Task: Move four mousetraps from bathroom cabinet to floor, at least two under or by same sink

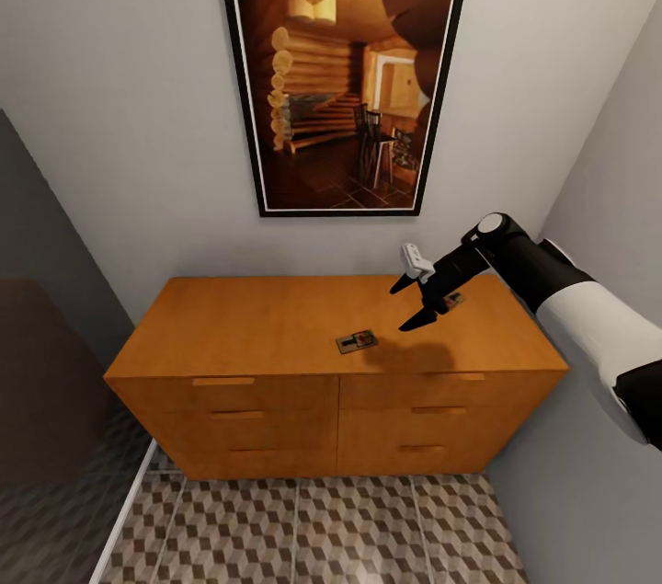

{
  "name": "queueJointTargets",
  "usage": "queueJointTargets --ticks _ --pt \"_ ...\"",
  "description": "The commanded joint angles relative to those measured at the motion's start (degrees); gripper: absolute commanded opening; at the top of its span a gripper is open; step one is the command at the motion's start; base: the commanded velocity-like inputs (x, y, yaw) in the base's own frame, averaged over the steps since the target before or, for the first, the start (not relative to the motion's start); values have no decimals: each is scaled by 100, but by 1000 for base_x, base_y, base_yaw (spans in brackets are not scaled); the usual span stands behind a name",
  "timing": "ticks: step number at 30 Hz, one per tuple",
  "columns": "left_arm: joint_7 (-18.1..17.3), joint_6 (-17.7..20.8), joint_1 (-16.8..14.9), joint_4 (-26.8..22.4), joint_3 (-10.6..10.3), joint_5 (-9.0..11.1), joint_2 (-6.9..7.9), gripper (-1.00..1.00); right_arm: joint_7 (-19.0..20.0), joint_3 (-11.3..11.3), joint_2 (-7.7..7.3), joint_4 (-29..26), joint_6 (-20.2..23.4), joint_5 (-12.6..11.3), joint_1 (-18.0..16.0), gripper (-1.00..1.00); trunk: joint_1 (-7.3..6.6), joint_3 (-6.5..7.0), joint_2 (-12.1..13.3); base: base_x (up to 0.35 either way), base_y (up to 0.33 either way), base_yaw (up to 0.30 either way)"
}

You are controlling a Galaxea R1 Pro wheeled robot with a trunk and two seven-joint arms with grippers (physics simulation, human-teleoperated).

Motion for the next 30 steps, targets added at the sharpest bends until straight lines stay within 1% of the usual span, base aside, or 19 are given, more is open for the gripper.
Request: queueJointTargets --ticks 1,8,14,19,30 --pt "31 -21 -6 11 -49 13 -2 100 13 16 4 -7 60 5 -6 100 3 -11 -11 0 0 0" --pt "31 -24 -6 9 -49 13 -2 100 6 16 61 10 66 7 -6 100 3 -11 -11 0 21 0" --pt "31 -26 -6 9 -49 13 -2 100 4 16 109 116 63 11 -6 100 3 -11 -11 0 179 0" --pt "31 -28 -6 11 -49 13 -2 100 1 16 122 162 61 12 -6 100 3 -11 -11 0 101 0" --pt "31 -28 -6 11 -49 13 -2 100 -5 16 126 182 60 12 -1 100 3 -11 -11 0 18 0"
